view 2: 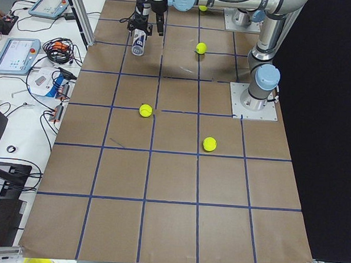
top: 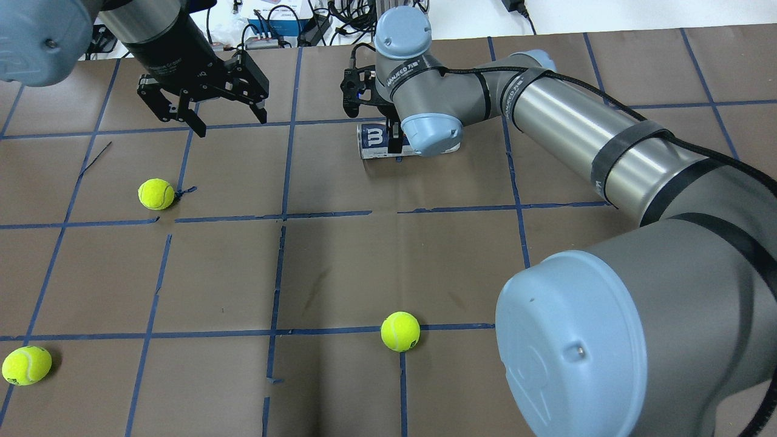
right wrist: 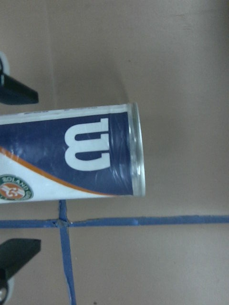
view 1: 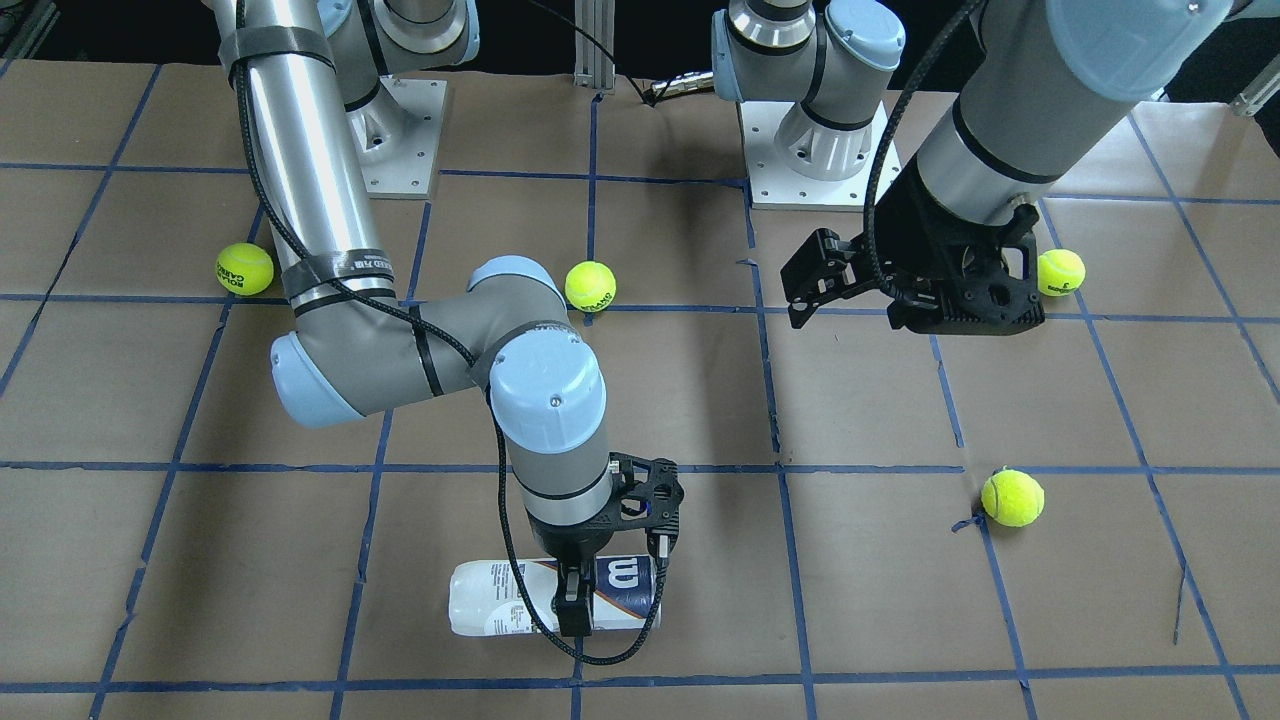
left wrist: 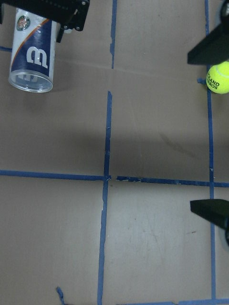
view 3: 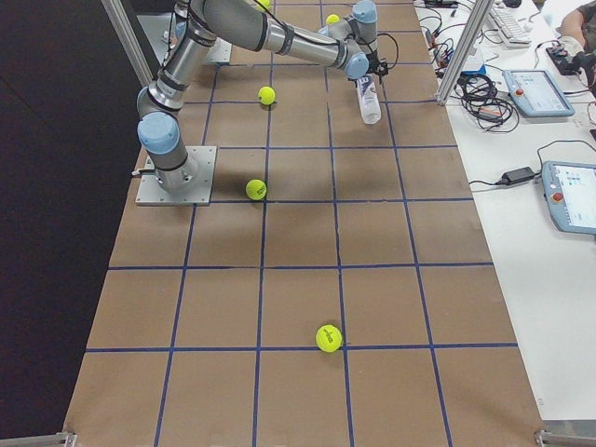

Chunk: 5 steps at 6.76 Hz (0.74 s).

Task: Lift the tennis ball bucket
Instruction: 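Release the can with the right gripper and lift away, then reach the left gripper to the can's lid end while the right arm withdraws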

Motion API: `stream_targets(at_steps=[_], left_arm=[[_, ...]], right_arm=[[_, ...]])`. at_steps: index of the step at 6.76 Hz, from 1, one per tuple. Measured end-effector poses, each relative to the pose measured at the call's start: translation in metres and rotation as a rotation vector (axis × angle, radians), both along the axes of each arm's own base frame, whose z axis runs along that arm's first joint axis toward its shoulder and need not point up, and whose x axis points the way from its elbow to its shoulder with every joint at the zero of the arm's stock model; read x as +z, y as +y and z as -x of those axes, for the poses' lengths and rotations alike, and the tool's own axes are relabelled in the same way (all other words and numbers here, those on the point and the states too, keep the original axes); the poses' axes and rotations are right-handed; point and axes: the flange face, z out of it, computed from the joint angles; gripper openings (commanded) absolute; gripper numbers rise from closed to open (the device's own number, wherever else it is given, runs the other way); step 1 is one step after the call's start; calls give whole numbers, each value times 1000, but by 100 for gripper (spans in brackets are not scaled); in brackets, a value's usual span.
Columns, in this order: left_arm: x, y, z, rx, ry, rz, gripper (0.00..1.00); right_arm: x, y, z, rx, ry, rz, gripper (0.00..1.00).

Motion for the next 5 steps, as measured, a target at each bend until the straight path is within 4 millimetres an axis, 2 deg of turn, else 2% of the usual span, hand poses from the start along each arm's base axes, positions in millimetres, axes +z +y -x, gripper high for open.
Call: stream_targets(at_steps=[1,2,3,5], left_arm=[[-19,-16,3,2,40,-7,100],[-43,-41,8,3,94,18,100],[-69,-66,11,0,143,50,100],[-117,-100,23,-4,275,71,100]], right_arm=[[35,2,7,-14,-13,42,100],[72,4,22,-62,-31,77,100],[107,5,52,-166,-57,75,100],[155,13,142,-485,-95,-59,100]])
